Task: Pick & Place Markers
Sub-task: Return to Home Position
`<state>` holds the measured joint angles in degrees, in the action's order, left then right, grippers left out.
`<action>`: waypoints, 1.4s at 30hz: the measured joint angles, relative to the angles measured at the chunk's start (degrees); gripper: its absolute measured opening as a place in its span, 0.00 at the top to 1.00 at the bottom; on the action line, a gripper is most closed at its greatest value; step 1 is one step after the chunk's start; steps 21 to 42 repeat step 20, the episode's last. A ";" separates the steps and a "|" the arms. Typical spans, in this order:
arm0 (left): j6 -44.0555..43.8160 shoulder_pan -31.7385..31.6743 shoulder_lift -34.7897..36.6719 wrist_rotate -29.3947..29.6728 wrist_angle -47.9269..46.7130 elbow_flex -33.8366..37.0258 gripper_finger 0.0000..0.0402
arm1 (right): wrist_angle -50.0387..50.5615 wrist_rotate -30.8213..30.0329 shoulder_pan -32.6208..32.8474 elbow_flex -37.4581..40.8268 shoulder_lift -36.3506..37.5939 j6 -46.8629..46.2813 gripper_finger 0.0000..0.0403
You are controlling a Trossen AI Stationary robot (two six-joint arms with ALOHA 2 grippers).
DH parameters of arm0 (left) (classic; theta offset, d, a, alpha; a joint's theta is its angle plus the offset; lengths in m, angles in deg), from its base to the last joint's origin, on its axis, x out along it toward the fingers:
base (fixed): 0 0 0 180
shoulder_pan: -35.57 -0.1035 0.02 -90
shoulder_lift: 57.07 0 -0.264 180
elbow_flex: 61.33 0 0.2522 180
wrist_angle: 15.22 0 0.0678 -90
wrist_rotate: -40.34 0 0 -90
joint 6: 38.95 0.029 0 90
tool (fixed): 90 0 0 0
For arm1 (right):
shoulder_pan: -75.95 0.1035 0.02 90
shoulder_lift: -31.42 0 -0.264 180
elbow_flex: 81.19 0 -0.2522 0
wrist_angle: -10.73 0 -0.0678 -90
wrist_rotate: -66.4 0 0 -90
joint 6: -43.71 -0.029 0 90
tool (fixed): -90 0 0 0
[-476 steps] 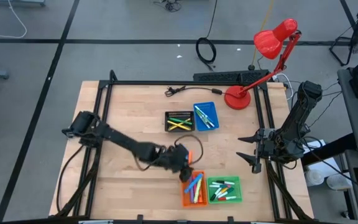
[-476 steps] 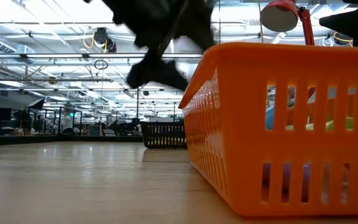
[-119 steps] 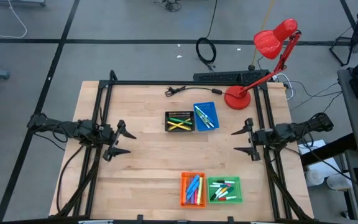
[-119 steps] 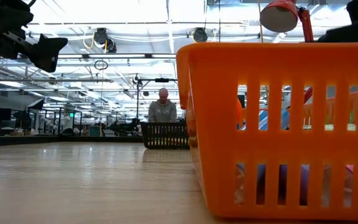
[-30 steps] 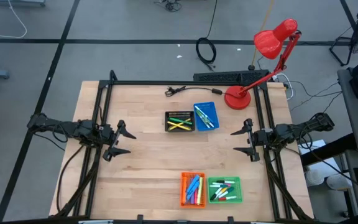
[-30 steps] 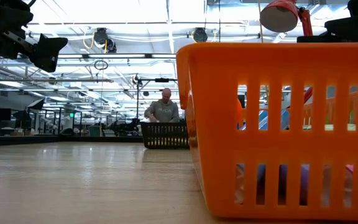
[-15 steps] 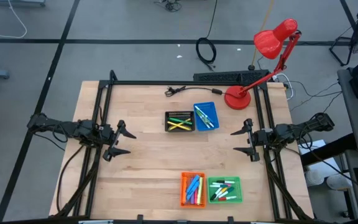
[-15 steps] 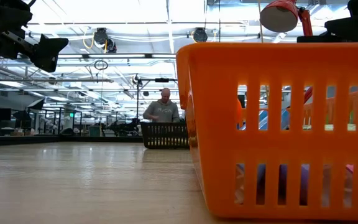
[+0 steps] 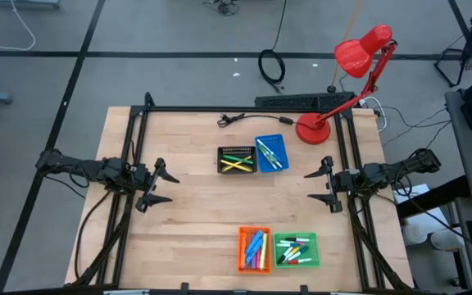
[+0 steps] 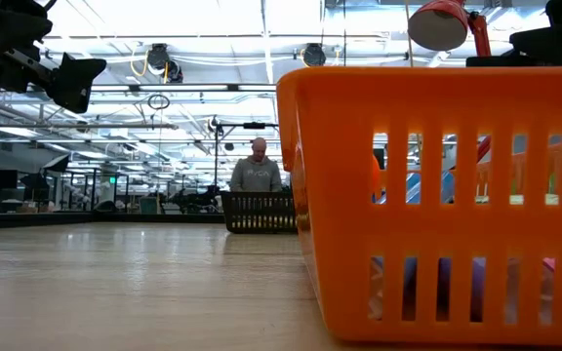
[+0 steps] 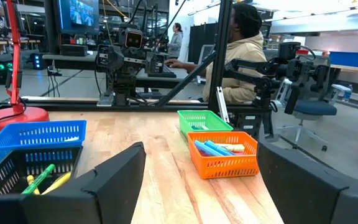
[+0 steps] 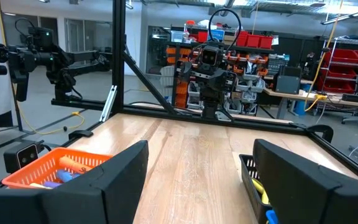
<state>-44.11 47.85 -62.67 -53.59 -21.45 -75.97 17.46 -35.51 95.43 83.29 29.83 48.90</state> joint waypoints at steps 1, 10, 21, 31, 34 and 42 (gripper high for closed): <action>0.00 0.00 0.00 0.00 0.00 0.00 0.23 | -0.01 0.00 0.00 0.00 0.00 0.01 0.31; 0.00 0.00 0.00 0.00 0.00 0.00 0.19 | -0.01 0.00 -0.02 0.00 0.00 0.01 0.31; 0.00 0.02 0.00 0.00 0.00 0.00 0.22 | -0.01 0.00 -0.02 0.00 0.00 0.01 0.31; 0.00 0.02 0.00 0.00 0.00 0.00 0.22 | -0.01 0.00 -0.02 0.00 0.00 0.01 0.31; 0.00 0.02 0.00 0.00 0.00 0.00 0.22 | -0.01 0.00 -0.02 0.00 0.00 0.01 0.31; 0.00 0.02 0.00 0.00 0.00 0.00 0.22 | -0.01 0.00 -0.02 0.00 0.00 0.01 0.31</action>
